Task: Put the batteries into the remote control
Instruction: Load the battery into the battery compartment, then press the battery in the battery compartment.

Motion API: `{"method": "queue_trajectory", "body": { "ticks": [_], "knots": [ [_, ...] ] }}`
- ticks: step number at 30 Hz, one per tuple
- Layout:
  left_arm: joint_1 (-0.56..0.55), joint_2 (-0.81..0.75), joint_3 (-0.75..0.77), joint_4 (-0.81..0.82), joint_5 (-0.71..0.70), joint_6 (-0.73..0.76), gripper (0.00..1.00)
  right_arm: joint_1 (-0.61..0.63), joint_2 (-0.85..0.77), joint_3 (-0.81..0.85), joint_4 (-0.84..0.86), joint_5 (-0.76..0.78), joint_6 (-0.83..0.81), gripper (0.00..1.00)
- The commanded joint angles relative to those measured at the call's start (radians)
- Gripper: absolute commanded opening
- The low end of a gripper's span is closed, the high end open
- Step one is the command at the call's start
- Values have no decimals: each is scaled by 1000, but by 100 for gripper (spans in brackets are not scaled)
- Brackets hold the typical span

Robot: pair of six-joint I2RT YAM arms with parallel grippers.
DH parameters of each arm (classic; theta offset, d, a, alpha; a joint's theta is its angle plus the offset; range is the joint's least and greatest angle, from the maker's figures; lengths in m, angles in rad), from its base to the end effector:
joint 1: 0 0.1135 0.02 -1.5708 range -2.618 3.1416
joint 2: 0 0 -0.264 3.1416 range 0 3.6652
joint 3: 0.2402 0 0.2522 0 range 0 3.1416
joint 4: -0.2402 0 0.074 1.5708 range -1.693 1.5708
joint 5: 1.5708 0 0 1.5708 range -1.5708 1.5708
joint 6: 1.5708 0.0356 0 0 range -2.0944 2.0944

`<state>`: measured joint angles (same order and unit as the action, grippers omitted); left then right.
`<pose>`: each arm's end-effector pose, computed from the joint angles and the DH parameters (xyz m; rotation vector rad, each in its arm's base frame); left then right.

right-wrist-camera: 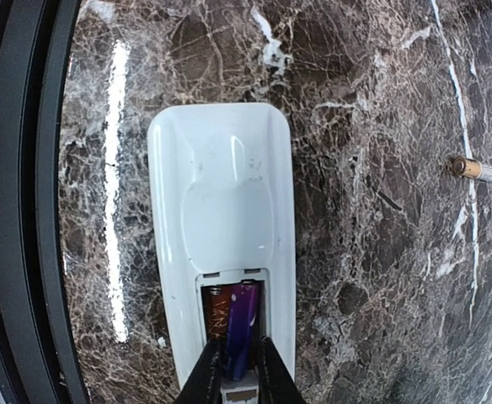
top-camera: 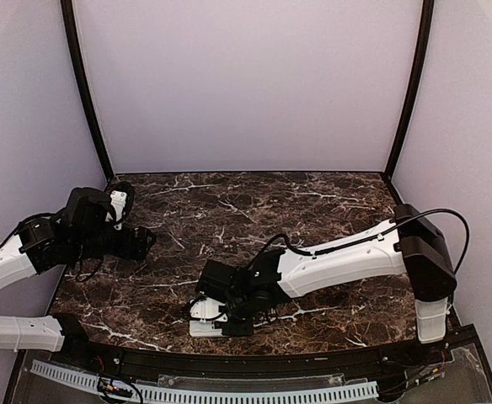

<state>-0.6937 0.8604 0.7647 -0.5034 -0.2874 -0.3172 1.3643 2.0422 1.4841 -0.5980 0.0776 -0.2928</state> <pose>0.1500 -0.1116 0.2890 0.2408 2.1415 -0.2774 0.0895 0.4140 0.1697 -2.0033 1.8678 0.2027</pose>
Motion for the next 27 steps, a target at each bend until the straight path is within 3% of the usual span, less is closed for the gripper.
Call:
{"method": "queue_trajectory", "body": {
  "ticks": [1, 20, 27],
  "knots": [
    [5, -4, -8, 0, 10, 11, 90, 14, 26, 10, -8, 34, 10, 17],
    [5, -2, -8, 2, 16, 19, 90, 12, 121, 124, -116, 18, -23, 29],
    [5, 5, -8, 3, 19, 24, 90, -6, 128, 138, -112, -32, -13, 20]
  ]
}}
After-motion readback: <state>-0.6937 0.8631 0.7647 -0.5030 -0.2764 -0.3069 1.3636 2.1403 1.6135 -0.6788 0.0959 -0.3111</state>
